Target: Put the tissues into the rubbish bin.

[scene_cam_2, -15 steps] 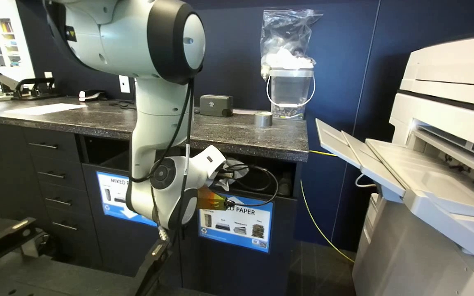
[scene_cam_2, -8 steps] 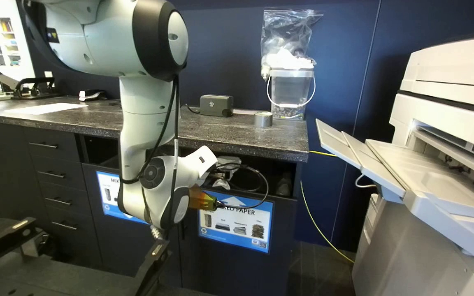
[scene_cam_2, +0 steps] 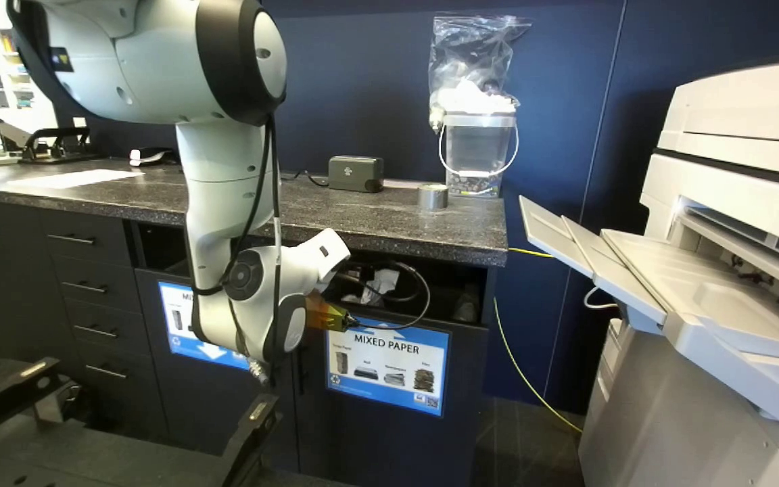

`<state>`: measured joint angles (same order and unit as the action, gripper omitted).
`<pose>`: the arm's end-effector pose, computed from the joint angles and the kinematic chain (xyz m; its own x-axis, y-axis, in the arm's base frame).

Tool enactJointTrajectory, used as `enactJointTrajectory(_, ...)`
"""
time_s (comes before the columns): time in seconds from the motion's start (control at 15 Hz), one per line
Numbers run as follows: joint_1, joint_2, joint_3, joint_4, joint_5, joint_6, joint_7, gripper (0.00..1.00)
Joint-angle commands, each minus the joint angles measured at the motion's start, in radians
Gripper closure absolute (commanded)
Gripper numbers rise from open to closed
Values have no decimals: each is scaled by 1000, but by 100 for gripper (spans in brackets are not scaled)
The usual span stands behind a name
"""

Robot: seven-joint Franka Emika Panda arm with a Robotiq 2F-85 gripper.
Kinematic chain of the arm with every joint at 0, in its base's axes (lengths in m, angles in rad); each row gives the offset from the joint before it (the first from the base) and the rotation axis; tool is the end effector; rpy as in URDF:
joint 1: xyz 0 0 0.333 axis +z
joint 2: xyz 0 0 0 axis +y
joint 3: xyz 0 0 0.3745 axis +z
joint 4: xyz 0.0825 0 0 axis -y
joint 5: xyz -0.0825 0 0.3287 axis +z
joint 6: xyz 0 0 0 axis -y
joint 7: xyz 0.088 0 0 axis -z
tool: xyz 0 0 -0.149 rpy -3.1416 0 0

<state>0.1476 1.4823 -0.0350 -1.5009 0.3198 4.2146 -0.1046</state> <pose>0.6772 0.0321 0.0065 0.3387 0.0317 0.9404 -0.1357 -0.9873 0.0822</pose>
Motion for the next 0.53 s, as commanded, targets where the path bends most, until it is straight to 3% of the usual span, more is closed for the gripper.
enactJointTrajectory(0.0, -7, 17, 13, 28, 7, 18, -29, 0)
enactJointTrajectory(0.27, 1, 4, 0, 4, 15, -97, -77, 0)
enactJointTrajectory(0.47, 5, 5, -14, 13, 7, -115, -87, 0)
